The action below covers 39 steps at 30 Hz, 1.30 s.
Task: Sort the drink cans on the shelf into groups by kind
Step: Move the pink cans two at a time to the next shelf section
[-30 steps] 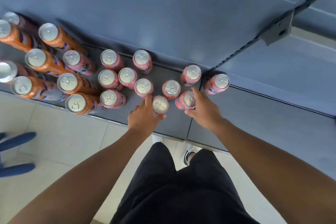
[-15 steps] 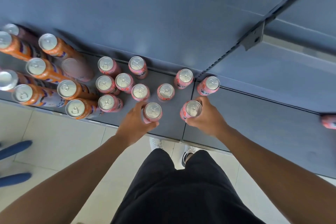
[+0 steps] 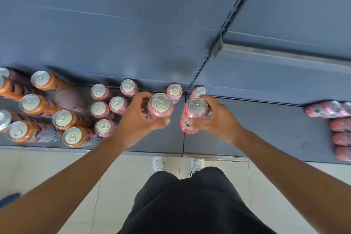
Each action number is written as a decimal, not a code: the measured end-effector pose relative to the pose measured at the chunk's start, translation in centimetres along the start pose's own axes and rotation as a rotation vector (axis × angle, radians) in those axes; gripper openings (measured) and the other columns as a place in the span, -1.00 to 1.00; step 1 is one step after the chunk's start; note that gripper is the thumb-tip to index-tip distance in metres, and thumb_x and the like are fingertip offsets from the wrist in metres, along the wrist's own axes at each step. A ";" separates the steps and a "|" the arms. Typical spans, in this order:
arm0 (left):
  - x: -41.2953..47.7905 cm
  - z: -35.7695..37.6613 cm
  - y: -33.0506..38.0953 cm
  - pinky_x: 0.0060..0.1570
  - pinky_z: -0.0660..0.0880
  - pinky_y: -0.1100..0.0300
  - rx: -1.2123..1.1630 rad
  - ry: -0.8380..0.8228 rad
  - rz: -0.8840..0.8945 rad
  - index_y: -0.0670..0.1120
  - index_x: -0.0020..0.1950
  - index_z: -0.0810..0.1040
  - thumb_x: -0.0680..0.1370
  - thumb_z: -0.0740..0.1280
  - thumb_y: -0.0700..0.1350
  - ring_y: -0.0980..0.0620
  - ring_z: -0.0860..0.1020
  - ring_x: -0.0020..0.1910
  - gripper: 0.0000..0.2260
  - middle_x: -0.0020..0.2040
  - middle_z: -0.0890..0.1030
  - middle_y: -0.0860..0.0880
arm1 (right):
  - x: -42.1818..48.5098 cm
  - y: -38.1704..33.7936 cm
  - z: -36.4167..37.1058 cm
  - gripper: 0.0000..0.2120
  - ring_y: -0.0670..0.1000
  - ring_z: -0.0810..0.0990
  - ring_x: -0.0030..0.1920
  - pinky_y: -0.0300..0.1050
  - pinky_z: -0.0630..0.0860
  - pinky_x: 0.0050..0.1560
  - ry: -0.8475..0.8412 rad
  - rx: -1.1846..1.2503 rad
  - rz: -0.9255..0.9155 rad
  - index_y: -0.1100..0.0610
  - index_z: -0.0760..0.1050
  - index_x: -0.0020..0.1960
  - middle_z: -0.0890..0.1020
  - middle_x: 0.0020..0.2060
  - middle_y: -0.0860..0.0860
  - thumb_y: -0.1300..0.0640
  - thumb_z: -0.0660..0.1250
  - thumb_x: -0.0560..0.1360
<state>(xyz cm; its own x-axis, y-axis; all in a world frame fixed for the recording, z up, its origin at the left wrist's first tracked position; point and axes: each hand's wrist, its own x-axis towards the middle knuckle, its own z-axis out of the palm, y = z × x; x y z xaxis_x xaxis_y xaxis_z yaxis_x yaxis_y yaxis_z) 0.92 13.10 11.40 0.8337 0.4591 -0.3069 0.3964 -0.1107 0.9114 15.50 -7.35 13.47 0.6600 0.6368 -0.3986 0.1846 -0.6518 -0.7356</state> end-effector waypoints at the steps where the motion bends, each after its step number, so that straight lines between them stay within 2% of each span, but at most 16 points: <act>1: 0.1 0.1 0.6 0.09 0.52 0.20 -0.026 -0.020 0.020 0.17 0.15 0.41 0.27 0.67 -0.11 0.17 0.59 0.08 -0.39 0.08 0.61 0.18 | -0.5 -0.3 -0.4 -0.47 -0.19 0.61 -0.06 -0.19 0.55 0.06 0.040 0.044 -0.001 -0.18 0.44 0.17 0.65 -0.05 -0.23 -0.03 0.62 0.31; 4: 0.6 0.8 2.6 0.16 0.55 0.12 -0.123 -0.100 0.057 0.11 0.21 0.47 0.26 0.66 -0.15 0.10 0.61 0.13 -0.38 0.12 0.64 0.14 | -2.0 -0.6 -1.7 -0.53 -0.21 0.61 -0.05 -0.31 0.52 0.00 0.166 0.168 0.031 -0.16 0.49 0.13 0.65 -0.05 -0.22 0.06 0.62 0.32; 7: 1.0 2.0 4.4 0.18 0.56 0.05 -0.164 -0.202 0.091 0.07 0.21 0.56 0.22 0.63 -0.08 0.02 0.62 0.15 -0.42 0.12 0.68 0.07 | -3.3 -0.4 -2.9 -0.58 -0.17 0.63 -0.04 -0.34 0.52 -0.03 0.262 0.266 0.069 -0.06 0.56 0.12 0.68 -0.05 -0.16 0.04 0.61 0.33; 11: 0.6 4.0 6.8 0.05 0.56 0.20 -0.191 -0.304 0.080 0.10 0.15 0.60 0.22 0.60 -0.06 0.07 0.64 0.10 -0.49 0.07 0.70 0.09 | -5.7 0.4 -4.7 -0.62 -0.22 0.65 -0.16 -0.37 0.52 -0.18 0.339 0.415 0.089 0.01 0.58 0.08 0.70 -0.15 -0.15 0.13 0.61 0.33; 15: -0.3 6.5 9.2 0.10 0.57 0.16 -0.150 -0.395 0.109 0.12 0.16 0.59 0.22 0.63 -0.01 0.05 0.63 0.14 -0.46 0.11 0.69 0.07 | -8.8 1.8 -6.8 -0.61 -0.11 0.70 -0.11 -0.18 0.65 -0.13 0.376 0.507 0.070 0.00 0.56 0.08 0.72 -0.13 -0.09 0.10 0.59 0.31; 17: -0.9 8.1 10.5 0.03 0.57 0.25 -0.135 -0.430 0.121 0.11 0.17 0.58 0.28 0.64 -0.12 0.14 0.64 0.10 -0.48 0.08 0.70 0.12 | -10.3 2.8 -7.9 -0.61 -0.08 0.71 -0.09 -0.18 0.64 -0.15 0.393 0.528 0.054 -0.02 0.56 0.10 0.73 -0.12 -0.08 0.09 0.58 0.31; 19: -1.6 9.9 11.6 -0.03 0.56 0.32 -0.117 -0.471 0.147 0.08 0.20 0.57 0.37 0.55 -0.25 0.18 0.64 0.07 -0.53 0.06 0.70 0.15 | -11.9 4.1 -9.1 -0.61 -0.12 0.71 -0.08 -0.26 0.61 -0.15 0.413 0.513 0.040 -0.06 0.56 0.09 0.73 -0.12 -0.13 0.10 0.59 0.32; 21: -2.4 11.9 12.6 0.01 0.57 0.32 -0.089 -0.495 0.165 0.10 0.19 0.57 0.37 0.56 -0.27 0.15 0.64 0.10 -0.52 0.08 0.70 0.13 | -13.7 5.7 -10.5 -0.60 -0.16 0.69 -0.07 -0.31 0.58 -0.13 0.433 0.476 0.019 -0.07 0.57 0.10 0.72 -0.11 -0.18 0.13 0.61 0.33; 25: -4.3 17.0 14.3 0.12 0.58 0.19 -0.029 -0.527 0.209 0.12 0.21 0.59 0.24 0.67 -0.06 0.09 0.63 0.14 -0.42 0.12 0.69 0.11 | -17.6 9.4 -13.8 -0.47 -0.20 0.66 -0.02 -0.35 0.56 -0.03 0.473 0.374 -0.017 -0.02 0.56 0.20 0.70 -0.04 -0.18 0.04 0.65 0.28; 28: -6.1 21.6 15.2 0.10 0.57 0.21 0.000 -0.567 0.220 0.07 0.24 0.58 0.26 0.59 -0.11 0.08 0.63 0.15 -0.44 0.12 0.69 0.10 | -21.0 12.7 -16.4 -0.42 -0.18 0.64 0.04 -0.24 0.57 0.08 0.485 0.328 -0.033 -0.07 0.55 0.21 0.68 0.00 -0.19 -0.07 0.65 0.25; 32: -7.8 27.8 16.4 0.09 0.56 0.23 0.052 -0.651 0.248 0.09 0.23 0.60 0.24 0.67 -0.06 0.07 0.63 0.15 -0.42 0.14 0.68 0.06 | -26.0 16.8 -19.1 -0.45 -0.25 0.62 0.05 -0.37 0.54 0.04 0.521 0.296 -0.031 -0.16 0.50 0.18 0.66 0.02 -0.25 -0.12 0.63 0.26; 37: -8.9 34.9 17.9 0.20 0.55 0.07 0.103 -0.684 0.269 0.13 0.26 0.59 0.18 0.62 0.04 0.03 0.61 0.20 -0.36 0.21 0.64 0.04 | -30.9 21.6 -21.8 -0.41 -0.21 0.62 0.07 -0.26 0.57 0.11 0.602 0.302 0.019 -0.16 0.46 0.21 0.65 0.04 -0.23 -0.16 0.62 0.26; 39: -9.0 37.2 18.5 0.17 0.56 0.05 0.126 -0.719 0.274 0.18 0.23 0.60 0.18 0.62 0.04 0.02 0.61 0.18 -0.39 0.20 0.65 0.04 | -32.3 23.4 -22.5 -0.33 -0.20 0.61 0.08 -0.23 0.57 0.12 0.649 0.315 0.056 -0.14 0.44 0.25 0.63 0.06 -0.23 -0.22 0.61 0.23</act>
<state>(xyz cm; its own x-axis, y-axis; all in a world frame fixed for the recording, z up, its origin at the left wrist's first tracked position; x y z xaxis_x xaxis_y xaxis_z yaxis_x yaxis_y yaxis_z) 15.06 -25.90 20.79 0.9357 -0.2781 -0.2171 0.1455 -0.2565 0.9555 14.87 -52.50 21.44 0.9798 0.1692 -0.1064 -0.0160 -0.4641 -0.8856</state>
